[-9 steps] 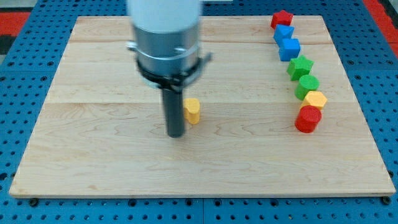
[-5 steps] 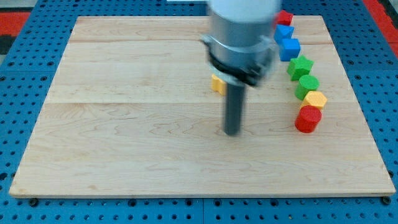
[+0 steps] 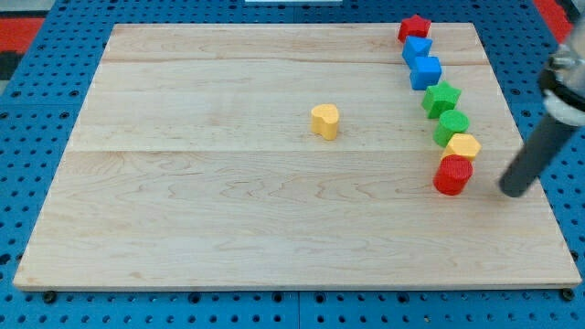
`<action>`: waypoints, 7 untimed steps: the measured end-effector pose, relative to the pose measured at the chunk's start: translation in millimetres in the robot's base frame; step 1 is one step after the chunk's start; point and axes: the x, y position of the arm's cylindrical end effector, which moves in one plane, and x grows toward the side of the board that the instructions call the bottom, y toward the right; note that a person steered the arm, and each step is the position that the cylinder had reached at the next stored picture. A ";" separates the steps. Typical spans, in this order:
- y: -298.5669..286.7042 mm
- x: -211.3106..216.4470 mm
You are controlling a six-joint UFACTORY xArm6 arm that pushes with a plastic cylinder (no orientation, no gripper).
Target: Push the red circle closer to the yellow heart
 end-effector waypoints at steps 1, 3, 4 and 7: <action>-79.8 -14.5; -124.2 -44.4; -136.1 -56.0; 2.6 -15.6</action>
